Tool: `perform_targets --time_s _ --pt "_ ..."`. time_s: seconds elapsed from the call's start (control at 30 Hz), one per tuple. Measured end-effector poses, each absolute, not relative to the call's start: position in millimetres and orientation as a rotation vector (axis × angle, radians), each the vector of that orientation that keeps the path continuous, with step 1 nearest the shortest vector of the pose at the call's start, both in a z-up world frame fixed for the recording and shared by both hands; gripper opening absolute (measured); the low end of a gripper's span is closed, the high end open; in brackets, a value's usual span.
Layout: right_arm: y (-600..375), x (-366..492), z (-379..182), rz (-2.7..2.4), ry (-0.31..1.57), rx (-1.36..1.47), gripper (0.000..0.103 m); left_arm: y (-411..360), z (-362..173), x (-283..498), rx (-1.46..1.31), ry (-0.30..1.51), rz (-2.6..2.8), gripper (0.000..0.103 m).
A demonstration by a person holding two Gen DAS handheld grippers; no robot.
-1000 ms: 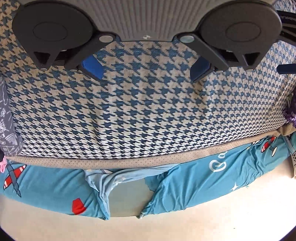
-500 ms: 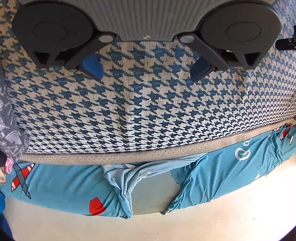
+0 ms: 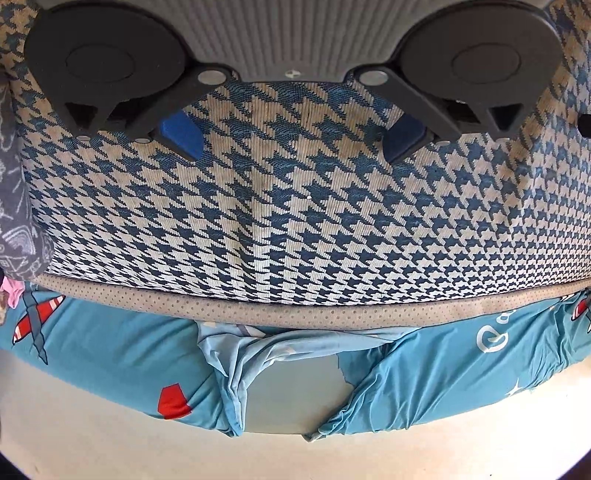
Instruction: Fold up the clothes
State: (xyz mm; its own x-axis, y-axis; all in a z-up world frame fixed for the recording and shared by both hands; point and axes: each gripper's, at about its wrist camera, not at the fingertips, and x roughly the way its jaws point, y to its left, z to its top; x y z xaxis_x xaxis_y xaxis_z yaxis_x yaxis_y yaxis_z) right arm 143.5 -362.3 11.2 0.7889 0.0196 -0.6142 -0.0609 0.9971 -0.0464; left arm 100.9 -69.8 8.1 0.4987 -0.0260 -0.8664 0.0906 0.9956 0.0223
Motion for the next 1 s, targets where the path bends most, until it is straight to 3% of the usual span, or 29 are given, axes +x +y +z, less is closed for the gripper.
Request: perform_targets --time_s 0.47,1.0 --pt "-361.0 142.3 10.6 0.041 0.658 -0.079 0.103 -67.4 24.1 210.9 0.079 1.126 -0.086 0.103" --pt "-362.5 142.5 10.5 0.043 0.658 -0.077 0.103 -70.7 18.6 190.2 0.084 1.095 -0.088 0.103"
